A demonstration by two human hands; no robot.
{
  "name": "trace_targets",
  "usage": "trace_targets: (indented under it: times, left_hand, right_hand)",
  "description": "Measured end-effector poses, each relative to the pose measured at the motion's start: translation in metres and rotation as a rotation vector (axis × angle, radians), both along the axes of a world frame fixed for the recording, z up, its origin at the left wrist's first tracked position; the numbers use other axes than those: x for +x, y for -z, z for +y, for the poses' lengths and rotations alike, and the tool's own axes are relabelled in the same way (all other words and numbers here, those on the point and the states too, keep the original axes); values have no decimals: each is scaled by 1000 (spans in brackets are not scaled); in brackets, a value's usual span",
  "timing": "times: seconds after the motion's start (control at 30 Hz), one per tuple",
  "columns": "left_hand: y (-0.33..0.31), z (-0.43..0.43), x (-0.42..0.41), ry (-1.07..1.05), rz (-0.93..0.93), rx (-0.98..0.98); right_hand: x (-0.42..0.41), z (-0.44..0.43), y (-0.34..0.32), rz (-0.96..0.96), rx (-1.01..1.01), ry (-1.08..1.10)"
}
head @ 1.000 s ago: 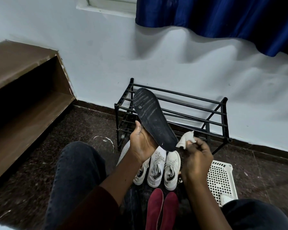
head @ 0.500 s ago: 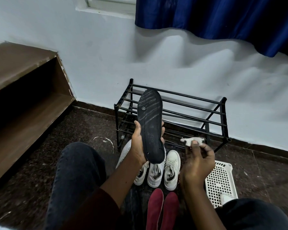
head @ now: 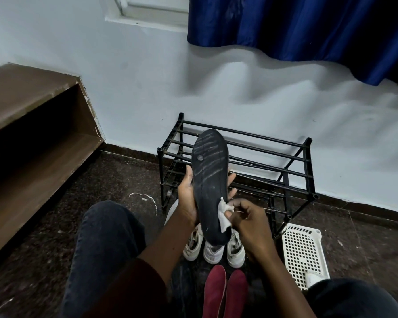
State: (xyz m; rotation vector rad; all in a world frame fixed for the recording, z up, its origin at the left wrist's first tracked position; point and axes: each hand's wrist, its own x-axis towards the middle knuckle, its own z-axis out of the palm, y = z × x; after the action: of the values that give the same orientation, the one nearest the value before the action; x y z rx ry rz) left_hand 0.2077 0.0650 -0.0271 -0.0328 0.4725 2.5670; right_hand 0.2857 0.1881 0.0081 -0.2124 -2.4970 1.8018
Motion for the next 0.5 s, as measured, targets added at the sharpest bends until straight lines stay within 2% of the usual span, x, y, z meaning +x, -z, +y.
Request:
trace_targets:
  times: [0.13,0.23,0.3,0.37,0.43,0.5]
  left_hand:
    - [-2,-2,-9,88,38,13]
    - [-4,4,0,91,1,-7]
    - [-9,10,8,36,-21,-55]
    - [-4,14,10,-40,-81,-110]
    - [-2,17,12,-102,-156,-206]
    - [-5,19,13,-103,-148,-252]
  right_hand:
    - [13,-6,-1,22,199,-59]
    - [12,-14,-14,335,387,4]
    - [-1,-19,-24,470,447,22]
    - [-21,-22,-29,462,502,9]
    - [-38,-26,-25,358,598,-48]
    - [-44,-30,-19,290,684,-148]
